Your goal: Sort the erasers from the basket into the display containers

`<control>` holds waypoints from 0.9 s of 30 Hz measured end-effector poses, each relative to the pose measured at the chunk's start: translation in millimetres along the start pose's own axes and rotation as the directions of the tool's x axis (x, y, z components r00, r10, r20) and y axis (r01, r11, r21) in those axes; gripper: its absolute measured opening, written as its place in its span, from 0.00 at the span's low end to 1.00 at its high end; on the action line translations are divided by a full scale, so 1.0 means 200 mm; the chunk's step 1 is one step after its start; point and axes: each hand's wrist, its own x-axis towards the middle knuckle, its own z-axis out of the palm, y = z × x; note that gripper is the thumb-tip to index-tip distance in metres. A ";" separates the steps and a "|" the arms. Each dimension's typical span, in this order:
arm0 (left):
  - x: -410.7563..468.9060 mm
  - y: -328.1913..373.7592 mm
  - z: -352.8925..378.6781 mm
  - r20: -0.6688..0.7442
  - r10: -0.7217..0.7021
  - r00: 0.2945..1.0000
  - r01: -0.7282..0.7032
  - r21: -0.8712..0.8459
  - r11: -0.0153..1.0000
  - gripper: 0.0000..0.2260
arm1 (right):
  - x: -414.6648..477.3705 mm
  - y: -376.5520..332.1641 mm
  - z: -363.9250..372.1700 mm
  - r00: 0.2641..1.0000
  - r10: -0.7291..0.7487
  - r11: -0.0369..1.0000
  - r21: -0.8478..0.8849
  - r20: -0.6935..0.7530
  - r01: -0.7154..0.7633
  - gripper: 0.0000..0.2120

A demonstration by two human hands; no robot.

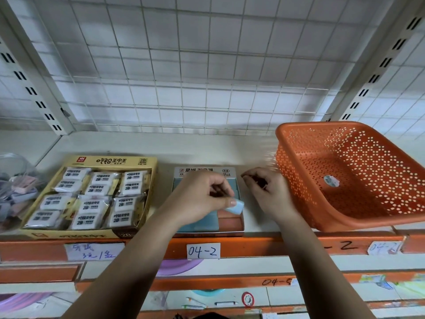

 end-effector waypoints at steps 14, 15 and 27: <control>-0.01 0.01 0.02 0.070 0.196 0.978 -0.207 0.357 0.911 0.13 | -0.01 -0.01 0.00 0.998 -0.026 0.999 -0.038 0.053 0.029 0.06; 0.00 0.00 0.01 0.069 0.205 0.976 -0.216 0.367 0.905 0.13 | -0.01 -0.01 0.00 0.998 -0.023 0.999 -0.045 0.056 0.025 0.06; 0.00 -0.01 -0.01 0.085 0.197 0.977 -0.215 0.359 0.908 0.07 | 0.00 -0.03 0.00 0.998 -0.021 0.998 -0.061 -0.056 0.018 0.07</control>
